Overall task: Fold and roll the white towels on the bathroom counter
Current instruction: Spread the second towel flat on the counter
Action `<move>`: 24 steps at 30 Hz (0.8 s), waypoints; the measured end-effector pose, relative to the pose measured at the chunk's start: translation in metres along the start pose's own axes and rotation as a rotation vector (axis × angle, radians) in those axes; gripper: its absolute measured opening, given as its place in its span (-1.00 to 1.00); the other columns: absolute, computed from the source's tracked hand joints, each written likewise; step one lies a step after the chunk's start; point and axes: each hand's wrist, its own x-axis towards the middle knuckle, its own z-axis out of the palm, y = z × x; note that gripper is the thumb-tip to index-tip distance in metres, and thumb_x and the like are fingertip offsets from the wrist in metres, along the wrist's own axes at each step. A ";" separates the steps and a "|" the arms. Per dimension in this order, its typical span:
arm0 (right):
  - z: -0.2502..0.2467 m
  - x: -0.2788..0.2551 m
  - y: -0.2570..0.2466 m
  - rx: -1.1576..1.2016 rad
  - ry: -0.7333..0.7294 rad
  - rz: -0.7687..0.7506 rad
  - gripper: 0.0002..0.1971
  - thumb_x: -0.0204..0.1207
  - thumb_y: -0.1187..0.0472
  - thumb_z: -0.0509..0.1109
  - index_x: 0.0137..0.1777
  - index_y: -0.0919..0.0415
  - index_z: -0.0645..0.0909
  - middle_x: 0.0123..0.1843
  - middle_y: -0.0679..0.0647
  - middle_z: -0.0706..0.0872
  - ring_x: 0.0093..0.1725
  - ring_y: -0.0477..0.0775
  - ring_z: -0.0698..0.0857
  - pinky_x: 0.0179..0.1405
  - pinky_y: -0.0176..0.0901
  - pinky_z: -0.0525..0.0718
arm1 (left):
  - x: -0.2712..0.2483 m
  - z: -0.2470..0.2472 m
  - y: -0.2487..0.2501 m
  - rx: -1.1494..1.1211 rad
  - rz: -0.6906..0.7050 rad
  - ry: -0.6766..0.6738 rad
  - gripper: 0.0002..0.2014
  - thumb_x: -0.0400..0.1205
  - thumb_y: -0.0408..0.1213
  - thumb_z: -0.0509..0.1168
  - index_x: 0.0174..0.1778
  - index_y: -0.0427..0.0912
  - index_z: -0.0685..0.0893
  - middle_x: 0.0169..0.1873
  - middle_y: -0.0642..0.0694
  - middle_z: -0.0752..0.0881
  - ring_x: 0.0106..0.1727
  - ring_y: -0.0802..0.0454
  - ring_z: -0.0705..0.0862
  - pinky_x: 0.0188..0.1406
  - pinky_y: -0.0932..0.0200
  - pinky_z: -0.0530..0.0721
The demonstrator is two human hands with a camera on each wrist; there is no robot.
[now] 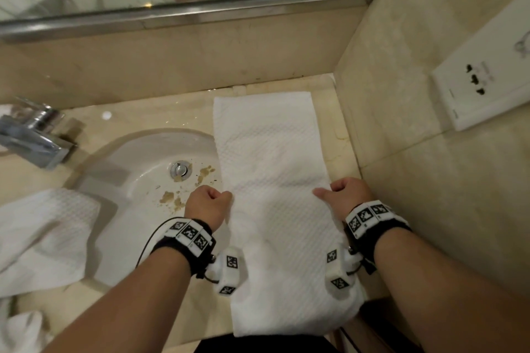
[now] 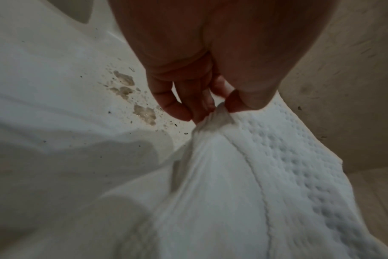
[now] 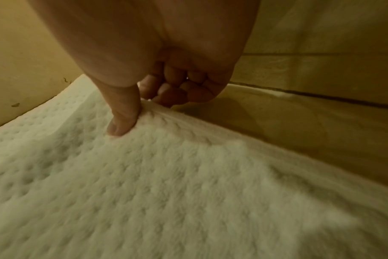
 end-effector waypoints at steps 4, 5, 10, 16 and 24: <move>-0.001 0.000 0.000 -0.017 0.084 0.030 -0.67 0.46 -0.01 0.62 -0.03 0.19 0.60 -0.18 0.07 0.74 -0.35 -0.03 0.62 -0.48 -0.28 0.41 | 0.001 0.003 0.002 -0.063 -0.071 -0.104 -0.80 0.58 -0.26 0.38 0.08 -0.13 0.56 -0.16 -0.11 0.72 -0.21 -0.03 0.65 -0.31 0.12 0.51; -0.002 0.001 0.000 -0.021 0.091 0.028 -0.68 0.48 0.00 0.59 0.00 0.17 0.59 -0.15 0.06 0.73 -0.34 -0.07 0.60 -0.45 -0.27 0.42 | 0.004 0.005 0.001 -0.057 -0.113 -0.148 -0.74 0.55 -0.29 0.36 0.14 -0.09 0.54 -0.11 -0.15 0.74 -0.17 -0.08 0.70 -0.29 0.11 0.56; 0.005 0.016 -0.020 -0.009 0.134 -0.060 -0.65 0.58 -0.17 0.40 0.17 0.08 0.62 0.06 0.01 0.76 -0.06 0.05 0.68 -0.01 -0.18 0.57 | 0.037 0.009 0.017 -0.343 -0.244 -0.247 -0.57 0.47 -0.09 0.33 0.19 -0.25 0.64 0.00 -0.19 0.73 0.01 -0.18 0.72 0.12 -0.10 0.71; 0.015 0.037 -0.060 -0.010 0.024 -0.095 -0.52 0.57 -0.22 0.41 0.23 0.18 0.62 0.13 0.03 0.73 -0.01 0.07 0.69 0.04 -0.17 0.58 | 0.047 0.008 0.049 -0.022 0.034 -0.125 -0.49 0.72 0.16 0.26 0.34 -0.22 0.68 0.24 -0.17 0.78 0.25 -0.23 0.73 0.38 -0.16 0.65; -0.015 0.051 -0.091 -0.024 0.079 -0.184 -0.53 0.58 -0.30 0.34 0.05 0.15 0.64 0.00 0.09 0.76 -0.01 0.19 0.72 0.01 -0.10 0.60 | 0.058 -0.019 0.090 -0.274 0.066 -0.101 -0.49 0.81 0.06 0.15 0.47 -0.29 0.61 0.39 -0.29 0.69 0.43 -0.29 0.63 0.55 -0.20 0.50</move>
